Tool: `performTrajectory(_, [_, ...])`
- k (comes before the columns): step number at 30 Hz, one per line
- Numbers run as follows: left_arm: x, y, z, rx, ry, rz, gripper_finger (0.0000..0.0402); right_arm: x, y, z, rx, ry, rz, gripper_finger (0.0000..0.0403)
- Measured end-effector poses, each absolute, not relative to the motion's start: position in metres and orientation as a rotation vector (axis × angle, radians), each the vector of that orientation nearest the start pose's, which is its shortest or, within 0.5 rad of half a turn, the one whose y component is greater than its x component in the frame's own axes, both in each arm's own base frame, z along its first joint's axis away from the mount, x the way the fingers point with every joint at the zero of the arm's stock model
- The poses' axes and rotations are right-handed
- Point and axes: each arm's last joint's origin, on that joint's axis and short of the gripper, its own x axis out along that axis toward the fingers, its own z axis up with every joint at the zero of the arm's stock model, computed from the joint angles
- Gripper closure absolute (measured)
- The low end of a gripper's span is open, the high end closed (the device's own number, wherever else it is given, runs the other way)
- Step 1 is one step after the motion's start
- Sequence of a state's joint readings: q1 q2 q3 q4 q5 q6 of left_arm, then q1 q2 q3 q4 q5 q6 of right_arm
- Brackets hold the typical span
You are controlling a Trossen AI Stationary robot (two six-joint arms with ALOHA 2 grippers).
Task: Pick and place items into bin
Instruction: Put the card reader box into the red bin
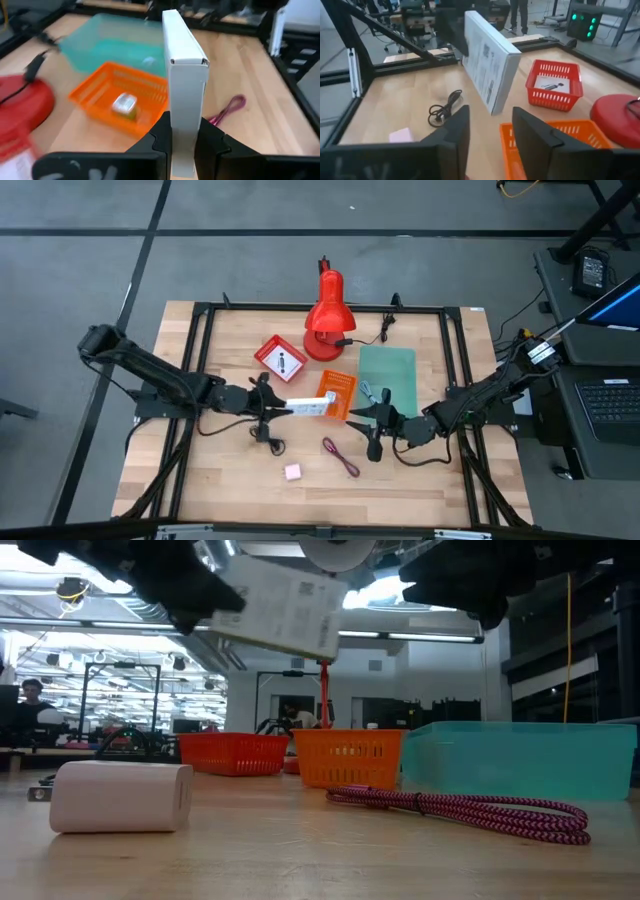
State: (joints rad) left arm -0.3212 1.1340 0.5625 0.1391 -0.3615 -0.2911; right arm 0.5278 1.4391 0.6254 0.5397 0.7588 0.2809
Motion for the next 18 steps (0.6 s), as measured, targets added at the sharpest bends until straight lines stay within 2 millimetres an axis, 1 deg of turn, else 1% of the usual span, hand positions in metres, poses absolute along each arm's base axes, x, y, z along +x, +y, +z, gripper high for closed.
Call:
performTrajectory(3, [0.212, -0.055, 0.228, -0.163, 0.421, 0.136, 0.0361, 0.254, 0.125, 0.206, 0.09, 0.185, -0.253, 0.032])
performTrajectory(7, [0.198, -0.039, 0.236, -0.181, 0.442, 0.172, 0.0361, 0.253, 0.125, 0.207, 0.047, 0.191, -0.228, 0.0385])
performTrajectory(8, [0.195, -0.035, 0.237, -0.184, 0.452, 0.181, 0.0361, 0.254, 0.125, 0.207, 0.039, 0.189, -0.227, 0.0394])
performTrajectory(10, [0.189, -0.027, 0.239, -0.195, 0.471, 0.199, 0.0361, 0.255, 0.122, 0.208, 0.026, 0.19, -0.233, 0.0395])
performTrajectory(13, [0.182, -0.014, 0.24, -0.201, 0.499, 0.216, 0.0361, 0.256, 0.112, 0.209, 0.037, 0.191, -0.225, 0.0398])
performTrajectory(18, [0.177, 0.004, 0.242, -0.193, 0.523, 0.19, 0.0361, 0.253, 0.089, 0.209, 0.071, 0.198, -0.127, 0.0401])
